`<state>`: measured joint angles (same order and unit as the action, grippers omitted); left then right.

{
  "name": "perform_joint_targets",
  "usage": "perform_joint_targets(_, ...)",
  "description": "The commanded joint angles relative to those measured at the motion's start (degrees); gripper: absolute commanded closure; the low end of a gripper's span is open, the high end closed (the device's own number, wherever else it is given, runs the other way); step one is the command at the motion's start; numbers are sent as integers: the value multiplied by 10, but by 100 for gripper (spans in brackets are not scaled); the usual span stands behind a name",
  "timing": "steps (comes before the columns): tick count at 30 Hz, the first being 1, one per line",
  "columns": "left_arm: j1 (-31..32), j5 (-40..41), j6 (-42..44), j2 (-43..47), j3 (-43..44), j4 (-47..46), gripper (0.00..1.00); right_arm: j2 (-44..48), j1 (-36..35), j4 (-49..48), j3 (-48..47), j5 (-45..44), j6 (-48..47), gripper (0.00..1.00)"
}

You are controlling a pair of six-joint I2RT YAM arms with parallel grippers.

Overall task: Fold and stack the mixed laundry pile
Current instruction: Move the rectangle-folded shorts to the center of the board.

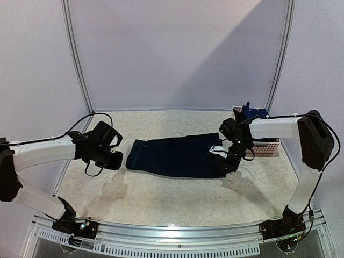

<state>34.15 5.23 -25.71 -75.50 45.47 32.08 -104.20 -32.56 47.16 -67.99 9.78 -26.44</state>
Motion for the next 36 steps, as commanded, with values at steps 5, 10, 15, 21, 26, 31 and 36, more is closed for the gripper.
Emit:
perform_joint_targets(5, 12, 9, 22, 54, -65, -121, 43, 31, 3, 12, 27, -6, -35, 89)
perform_joint_targets(10, 12, -9, 53, -70, -10, -156, 42, 20, 3, 8, 18, -5, -28, 88)
perform_joint_targets(15, 12, 4, 61, -176, 38, -166, 54, 9, 3, -3, 16, -11, -24, 88)
perform_joint_targets(21, 27, -9, 24, -152, 18, -151, 89, -3, 3, 0, 21, -21, -20, 89)
perform_joint_targets(26, 94, 1, -34, -24, -42, -79, 100, 27, 3, 32, 45, -21, -37, 94)
perform_joint_targets(31, 178, 18, -135, 93, -86, 26, 100, 105, 1, 61, 78, -5, -60, 96)
perform_joint_targets(36, 211, 19, -203, 191, -104, 120, 66, 193, -8, 139, 97, 70, -109, 70)
